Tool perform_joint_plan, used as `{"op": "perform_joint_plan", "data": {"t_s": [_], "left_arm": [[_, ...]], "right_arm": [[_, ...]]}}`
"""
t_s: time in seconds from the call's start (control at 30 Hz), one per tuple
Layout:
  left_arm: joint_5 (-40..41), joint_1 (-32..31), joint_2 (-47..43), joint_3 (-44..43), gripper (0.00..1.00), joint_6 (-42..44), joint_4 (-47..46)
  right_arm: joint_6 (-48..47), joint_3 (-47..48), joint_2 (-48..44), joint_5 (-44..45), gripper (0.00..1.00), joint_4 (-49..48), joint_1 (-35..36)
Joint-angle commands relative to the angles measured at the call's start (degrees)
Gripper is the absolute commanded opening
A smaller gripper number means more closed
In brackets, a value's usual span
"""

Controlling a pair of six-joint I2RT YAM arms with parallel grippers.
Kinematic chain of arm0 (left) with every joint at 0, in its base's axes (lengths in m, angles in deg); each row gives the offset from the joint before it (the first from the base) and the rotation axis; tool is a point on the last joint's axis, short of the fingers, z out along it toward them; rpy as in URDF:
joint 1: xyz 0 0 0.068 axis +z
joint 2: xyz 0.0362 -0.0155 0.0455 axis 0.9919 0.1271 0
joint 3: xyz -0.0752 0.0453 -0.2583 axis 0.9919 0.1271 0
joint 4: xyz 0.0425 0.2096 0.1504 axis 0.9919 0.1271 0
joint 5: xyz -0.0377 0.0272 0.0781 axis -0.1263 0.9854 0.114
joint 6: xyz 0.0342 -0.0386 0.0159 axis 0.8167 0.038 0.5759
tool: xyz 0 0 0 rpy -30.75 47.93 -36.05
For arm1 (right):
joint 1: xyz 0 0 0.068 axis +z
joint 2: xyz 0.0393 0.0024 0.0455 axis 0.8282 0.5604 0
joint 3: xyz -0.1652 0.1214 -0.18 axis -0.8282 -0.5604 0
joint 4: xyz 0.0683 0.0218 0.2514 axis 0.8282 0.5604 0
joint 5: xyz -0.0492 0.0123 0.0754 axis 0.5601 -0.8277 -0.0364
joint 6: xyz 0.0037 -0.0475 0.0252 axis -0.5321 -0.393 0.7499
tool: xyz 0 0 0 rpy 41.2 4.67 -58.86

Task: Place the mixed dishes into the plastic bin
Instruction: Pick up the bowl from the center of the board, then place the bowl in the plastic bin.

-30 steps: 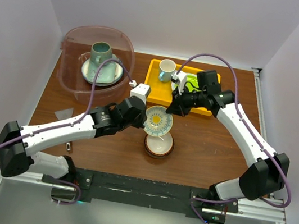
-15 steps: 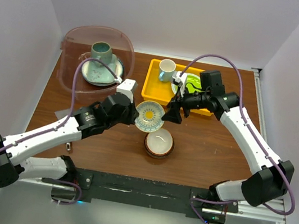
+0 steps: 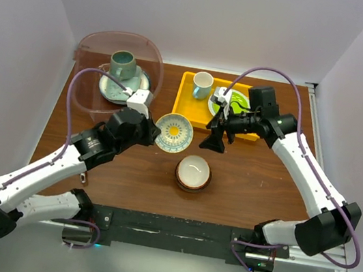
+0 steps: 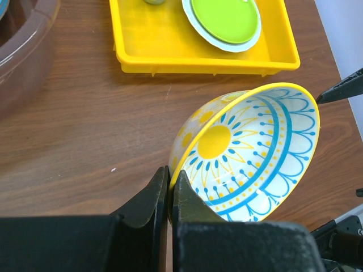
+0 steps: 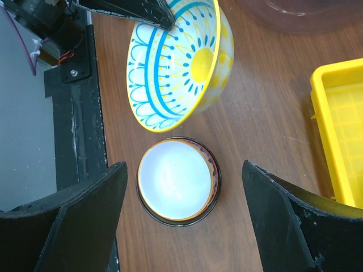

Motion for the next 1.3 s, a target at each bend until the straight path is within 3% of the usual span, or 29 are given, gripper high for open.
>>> {"op": "perform_joint_plan", "data": {"t_s": [0.0,0.73,1.27], "left_arm": [[0.8,1.3,-2.0,-3.2,0.00,2.1,-2.2],[-5.1,14.0,1.1,-14.4,0.00,11.2,0.4],[-18.7,39.2,16.8,-27.0,0.00,10.3,0.4]], "right_arm": [[-1.1,1.2,-1.9,-1.6,0.86,0.1,-0.6],[-1.0,-0.1,-2.1,-1.9,0.87,-0.3,-1.1],[-1.0,-0.7,-2.5,-1.3,0.87,-0.7,-1.2]]}}
